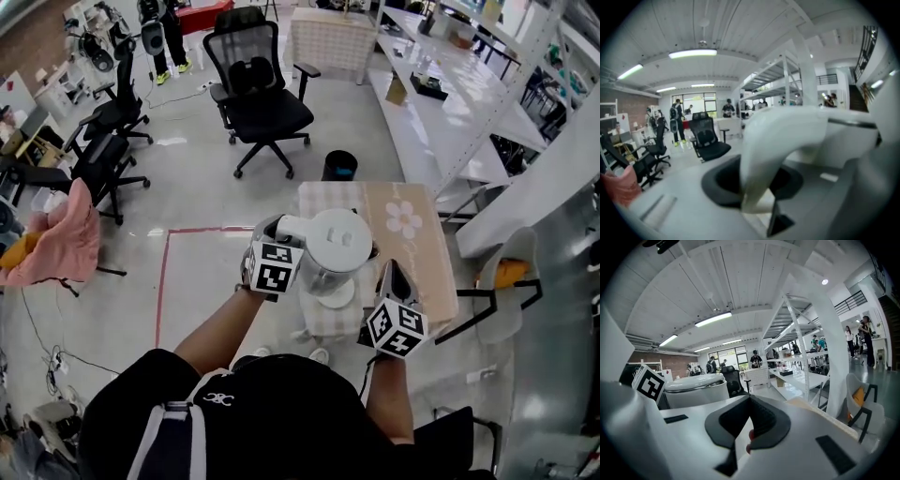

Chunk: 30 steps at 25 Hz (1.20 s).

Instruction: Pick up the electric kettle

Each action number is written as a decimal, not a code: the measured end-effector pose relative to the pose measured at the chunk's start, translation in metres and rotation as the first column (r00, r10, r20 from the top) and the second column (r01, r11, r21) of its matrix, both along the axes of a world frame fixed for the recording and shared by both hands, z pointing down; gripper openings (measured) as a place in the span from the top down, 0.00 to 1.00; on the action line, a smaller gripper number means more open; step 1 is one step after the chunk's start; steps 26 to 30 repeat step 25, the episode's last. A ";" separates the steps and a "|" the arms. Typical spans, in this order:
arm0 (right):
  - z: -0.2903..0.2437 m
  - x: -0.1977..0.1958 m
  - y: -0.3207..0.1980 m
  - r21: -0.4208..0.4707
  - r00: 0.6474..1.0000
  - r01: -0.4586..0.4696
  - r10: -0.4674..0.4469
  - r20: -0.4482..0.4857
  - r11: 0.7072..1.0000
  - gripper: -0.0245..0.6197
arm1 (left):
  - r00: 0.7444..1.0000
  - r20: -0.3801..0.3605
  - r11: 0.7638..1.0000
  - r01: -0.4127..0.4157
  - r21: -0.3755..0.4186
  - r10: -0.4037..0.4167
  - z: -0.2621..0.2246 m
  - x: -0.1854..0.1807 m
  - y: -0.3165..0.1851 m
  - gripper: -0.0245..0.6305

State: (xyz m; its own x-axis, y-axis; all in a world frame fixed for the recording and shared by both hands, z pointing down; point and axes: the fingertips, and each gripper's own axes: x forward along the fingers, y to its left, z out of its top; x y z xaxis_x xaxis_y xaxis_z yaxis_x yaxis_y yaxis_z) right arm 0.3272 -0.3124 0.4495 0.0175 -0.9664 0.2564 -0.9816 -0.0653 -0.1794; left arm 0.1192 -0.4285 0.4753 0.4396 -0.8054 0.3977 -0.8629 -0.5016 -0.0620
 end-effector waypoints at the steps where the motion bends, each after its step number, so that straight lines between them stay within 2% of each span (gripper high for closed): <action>1: 0.000 -0.005 0.000 0.002 1.000 0.012 -0.012 -0.011 1.000 0.97 | 1.000 -0.006 1.000 -0.003 0.005 0.003 -0.002 -0.004 0.001 0.77; 5: -0.002 -0.020 -0.003 0.016 0.997 0.017 -0.015 -0.076 1.000 0.97 | 1.000 -0.017 1.000 0.009 -0.017 -0.009 0.001 -0.024 0.008 0.77; 12: -0.001 -0.031 -0.003 0.011 0.998 0.013 -0.013 -0.065 1.000 0.97 | 0.999 -0.017 0.999 0.034 -0.020 -0.035 0.007 -0.048 0.010 0.77; 30: 0.000 -0.030 -0.001 0.003 0.996 -0.025 0.025 -0.084 1.000 0.97 | 0.996 -0.055 0.997 0.061 -0.054 -0.064 0.011 -0.057 0.002 0.77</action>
